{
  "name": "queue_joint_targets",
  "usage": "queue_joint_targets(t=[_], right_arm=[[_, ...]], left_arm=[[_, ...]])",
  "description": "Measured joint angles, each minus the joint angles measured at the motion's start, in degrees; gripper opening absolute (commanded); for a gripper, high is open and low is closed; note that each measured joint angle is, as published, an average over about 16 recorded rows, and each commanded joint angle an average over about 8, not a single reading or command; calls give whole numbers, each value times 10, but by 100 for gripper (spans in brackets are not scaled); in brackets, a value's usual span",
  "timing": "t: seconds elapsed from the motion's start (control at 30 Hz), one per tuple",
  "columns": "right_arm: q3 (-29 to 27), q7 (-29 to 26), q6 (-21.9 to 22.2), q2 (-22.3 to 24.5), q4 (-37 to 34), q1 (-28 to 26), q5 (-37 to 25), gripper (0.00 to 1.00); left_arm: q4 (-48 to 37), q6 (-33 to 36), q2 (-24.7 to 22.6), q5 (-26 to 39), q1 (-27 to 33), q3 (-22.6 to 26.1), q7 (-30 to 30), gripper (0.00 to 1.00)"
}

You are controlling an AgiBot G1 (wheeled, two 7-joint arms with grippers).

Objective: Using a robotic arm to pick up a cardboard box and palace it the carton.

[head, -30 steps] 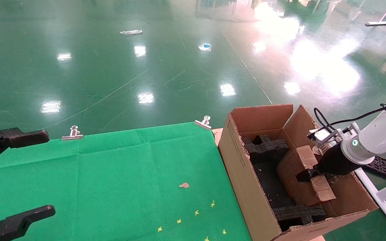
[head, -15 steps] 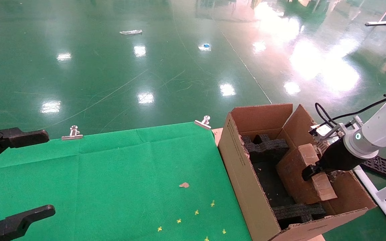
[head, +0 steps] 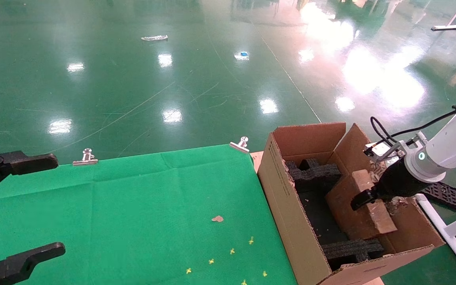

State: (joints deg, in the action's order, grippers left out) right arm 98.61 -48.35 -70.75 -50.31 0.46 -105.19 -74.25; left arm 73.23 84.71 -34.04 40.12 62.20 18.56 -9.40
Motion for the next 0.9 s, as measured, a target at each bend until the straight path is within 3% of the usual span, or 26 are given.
queue_joint_targets(t=[0.33,0.9], right_arm=[[-6,23,-7,5,6,-40,7,100],[-34,132,-47,37,56,-230,41,100]], left_arm=[[0,0,0,0,0,0,0,100],[0,0,0,0,0,0,0,100]])
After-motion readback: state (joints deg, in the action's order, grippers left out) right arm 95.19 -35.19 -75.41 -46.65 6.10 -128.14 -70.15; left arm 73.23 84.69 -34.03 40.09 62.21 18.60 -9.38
